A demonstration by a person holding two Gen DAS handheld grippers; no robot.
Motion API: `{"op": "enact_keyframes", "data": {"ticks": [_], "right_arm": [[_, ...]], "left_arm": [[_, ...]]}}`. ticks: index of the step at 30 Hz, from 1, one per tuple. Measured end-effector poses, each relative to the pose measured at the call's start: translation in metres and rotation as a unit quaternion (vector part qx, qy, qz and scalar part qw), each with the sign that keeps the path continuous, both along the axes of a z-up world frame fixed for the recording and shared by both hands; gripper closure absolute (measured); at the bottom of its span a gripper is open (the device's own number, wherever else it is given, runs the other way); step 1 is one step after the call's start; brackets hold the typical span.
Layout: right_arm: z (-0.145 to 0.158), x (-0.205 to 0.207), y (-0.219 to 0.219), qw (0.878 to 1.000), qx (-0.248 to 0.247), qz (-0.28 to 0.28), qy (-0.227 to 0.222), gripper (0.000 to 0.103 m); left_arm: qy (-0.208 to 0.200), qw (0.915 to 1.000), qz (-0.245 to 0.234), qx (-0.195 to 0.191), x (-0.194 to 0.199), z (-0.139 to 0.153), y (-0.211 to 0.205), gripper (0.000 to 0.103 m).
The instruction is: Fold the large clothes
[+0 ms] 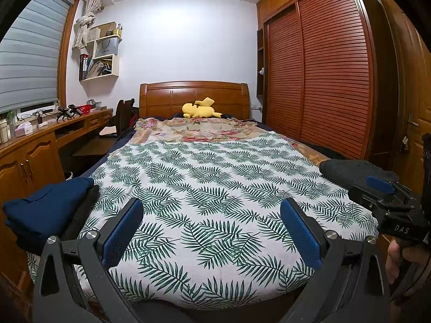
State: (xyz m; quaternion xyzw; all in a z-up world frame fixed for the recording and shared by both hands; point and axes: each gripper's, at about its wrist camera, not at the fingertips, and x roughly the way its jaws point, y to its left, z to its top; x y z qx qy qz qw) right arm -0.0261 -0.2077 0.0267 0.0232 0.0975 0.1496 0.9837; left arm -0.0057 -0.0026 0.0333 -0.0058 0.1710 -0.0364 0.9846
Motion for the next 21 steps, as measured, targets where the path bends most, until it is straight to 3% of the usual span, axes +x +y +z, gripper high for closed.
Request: {"op": "enact_keyframes", "data": {"ticks": [21], "right_arm": [[0.0004,-0.0005,0.0013,1.0,0.003,-0.001,0.001,0.012]], "left_arm": [[0.002,1.0,-0.005,-0.003,0.0016,-0.0048,-0.0054,0.001]]}}
